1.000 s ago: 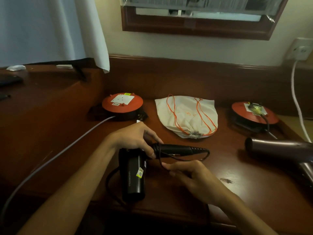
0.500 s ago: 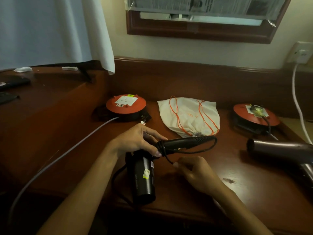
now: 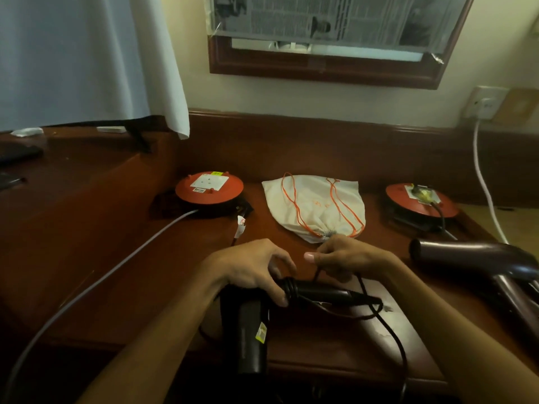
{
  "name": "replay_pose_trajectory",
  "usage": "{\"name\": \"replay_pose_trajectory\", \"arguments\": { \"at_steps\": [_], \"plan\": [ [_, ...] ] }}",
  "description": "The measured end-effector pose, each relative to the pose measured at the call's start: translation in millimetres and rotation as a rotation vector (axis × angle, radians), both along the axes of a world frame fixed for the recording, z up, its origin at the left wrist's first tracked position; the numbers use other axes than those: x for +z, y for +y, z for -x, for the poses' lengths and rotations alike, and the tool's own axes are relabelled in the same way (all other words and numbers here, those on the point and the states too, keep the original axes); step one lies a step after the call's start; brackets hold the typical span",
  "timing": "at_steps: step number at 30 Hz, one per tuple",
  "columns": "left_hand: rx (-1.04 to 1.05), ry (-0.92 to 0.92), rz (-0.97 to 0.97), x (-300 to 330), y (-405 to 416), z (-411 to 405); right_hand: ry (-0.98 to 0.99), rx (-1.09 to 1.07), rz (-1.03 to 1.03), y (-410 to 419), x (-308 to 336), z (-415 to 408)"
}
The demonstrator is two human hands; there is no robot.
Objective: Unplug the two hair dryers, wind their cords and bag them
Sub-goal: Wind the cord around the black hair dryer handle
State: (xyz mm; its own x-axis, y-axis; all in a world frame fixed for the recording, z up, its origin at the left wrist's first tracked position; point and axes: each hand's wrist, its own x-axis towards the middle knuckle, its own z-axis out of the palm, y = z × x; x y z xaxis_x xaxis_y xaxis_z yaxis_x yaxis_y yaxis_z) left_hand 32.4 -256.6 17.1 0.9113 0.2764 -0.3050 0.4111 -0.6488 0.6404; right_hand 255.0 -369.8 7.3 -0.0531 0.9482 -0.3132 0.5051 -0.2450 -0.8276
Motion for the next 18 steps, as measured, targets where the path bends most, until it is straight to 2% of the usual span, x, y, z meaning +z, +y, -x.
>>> {"name": "replay_pose_trajectory", "arguments": {
  "at_steps": [4,6,11,15,18],
  "plan": [
    [-0.041,0.081,-0.145,-0.2,-4.9,-19.1,0.059,0.11,0.032,-1.9,16.1,9.2],
    [-0.062,0.06,-0.203,-0.9,-2.4,-23.6,-0.019,0.141,-0.001,-4.3,22.6,18.1],
    [-0.001,0.082,-0.109,-0.4,4.4,-20.3,-0.402,0.27,-0.187,-16.6,37.2,42.2],
    [0.069,-0.004,-0.096,-1.4,14.3,-11.2,-0.378,0.187,-0.238,-34.8,37.8,43.0],
    [0.102,-0.061,-0.029,1.7,25.5,-4.4,-0.399,0.113,-0.348,-47.9,12.9,54.9]
  ]
}}
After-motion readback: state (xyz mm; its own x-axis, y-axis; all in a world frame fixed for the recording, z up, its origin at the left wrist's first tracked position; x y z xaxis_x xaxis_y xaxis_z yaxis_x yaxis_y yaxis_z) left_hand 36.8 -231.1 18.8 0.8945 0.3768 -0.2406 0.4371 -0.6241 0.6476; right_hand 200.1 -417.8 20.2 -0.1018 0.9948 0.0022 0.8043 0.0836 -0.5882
